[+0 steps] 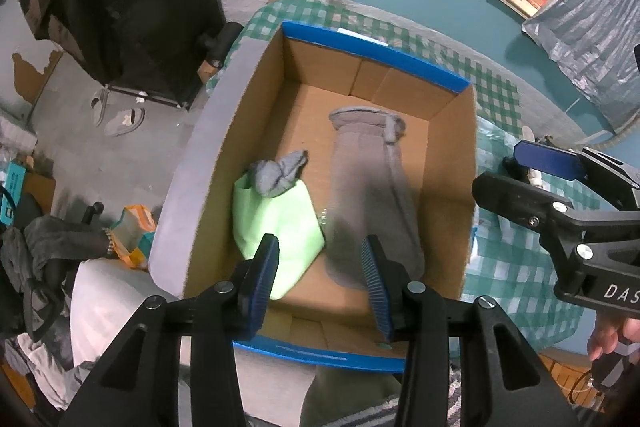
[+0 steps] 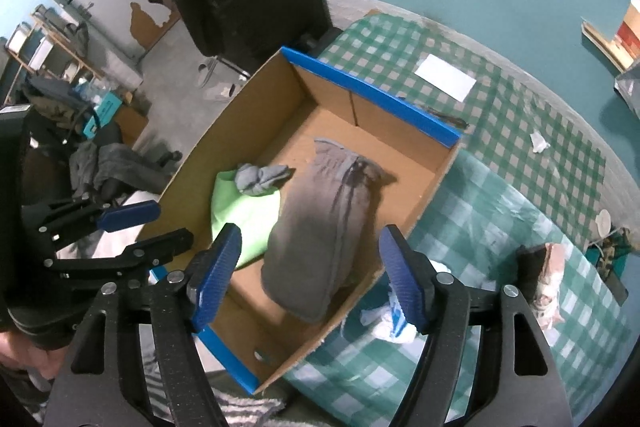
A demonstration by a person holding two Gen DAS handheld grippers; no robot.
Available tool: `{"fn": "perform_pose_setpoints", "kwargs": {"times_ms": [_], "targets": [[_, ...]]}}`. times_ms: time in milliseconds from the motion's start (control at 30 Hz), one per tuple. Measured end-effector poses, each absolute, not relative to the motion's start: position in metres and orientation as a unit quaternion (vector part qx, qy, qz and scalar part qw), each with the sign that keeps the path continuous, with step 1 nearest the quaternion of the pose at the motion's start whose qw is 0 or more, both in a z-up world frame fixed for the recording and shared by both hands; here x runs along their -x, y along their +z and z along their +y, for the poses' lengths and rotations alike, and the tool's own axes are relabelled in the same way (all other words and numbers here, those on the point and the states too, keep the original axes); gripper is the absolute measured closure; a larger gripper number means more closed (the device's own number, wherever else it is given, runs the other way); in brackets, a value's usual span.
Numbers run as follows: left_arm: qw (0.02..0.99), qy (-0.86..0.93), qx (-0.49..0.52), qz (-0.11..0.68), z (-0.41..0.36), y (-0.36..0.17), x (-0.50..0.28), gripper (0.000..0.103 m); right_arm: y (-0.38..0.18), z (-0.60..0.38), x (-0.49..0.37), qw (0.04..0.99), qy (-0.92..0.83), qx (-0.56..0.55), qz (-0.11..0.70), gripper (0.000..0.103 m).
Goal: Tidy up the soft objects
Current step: 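Move both open tools back over the remaining items on the table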
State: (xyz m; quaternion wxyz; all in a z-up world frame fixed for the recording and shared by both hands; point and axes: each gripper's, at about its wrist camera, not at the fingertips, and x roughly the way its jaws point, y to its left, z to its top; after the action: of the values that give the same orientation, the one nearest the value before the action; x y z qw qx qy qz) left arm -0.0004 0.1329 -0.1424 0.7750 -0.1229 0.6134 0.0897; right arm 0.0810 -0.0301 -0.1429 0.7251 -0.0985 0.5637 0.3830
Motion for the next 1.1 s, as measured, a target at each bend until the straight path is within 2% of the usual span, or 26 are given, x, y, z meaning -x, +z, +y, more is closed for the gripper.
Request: {"fn": "perform_pose_setpoints", "kwargs": {"times_ms": [300, 433, 700, 833, 1000, 1100], "targets": [[0.780, 0.064, 0.104, 0.613, 0.105, -0.139, -0.010, 0.059, -0.141, -0.061, -0.088, 0.736, 0.361, 0.085, 0.567, 0.030], [0.781, 0.052, 0.099, 0.615, 0.090, -0.138, -0.016, 0.055, -0.142, -0.080, -0.094, 0.740, 0.345, 0.076, 0.573, 0.030], [0.786, 0.028, 0.068, 0.614, 0.053, -0.134, -0.029, 0.053, -0.144, -0.114, -0.101, 0.748, 0.321, 0.061, 0.578, 0.030], [0.789, 0.015, 0.056, 0.611, 0.034, -0.132, -0.033, 0.047, -0.146, -0.133, -0.105, 0.750, 0.310, 0.055, 0.582, 0.030], [0.790, 0.000, 0.036, 0.612, 0.009, -0.131, -0.038, 0.046, -0.148, -0.154, -0.110, 0.752, 0.300, 0.054, 0.585, 0.030], [0.788, -0.007, 0.031, 0.614, -0.004, -0.133, -0.041, 0.042, -0.150, -0.165, -0.112, 0.752, 0.294, 0.054, 0.587, 0.030]]}}
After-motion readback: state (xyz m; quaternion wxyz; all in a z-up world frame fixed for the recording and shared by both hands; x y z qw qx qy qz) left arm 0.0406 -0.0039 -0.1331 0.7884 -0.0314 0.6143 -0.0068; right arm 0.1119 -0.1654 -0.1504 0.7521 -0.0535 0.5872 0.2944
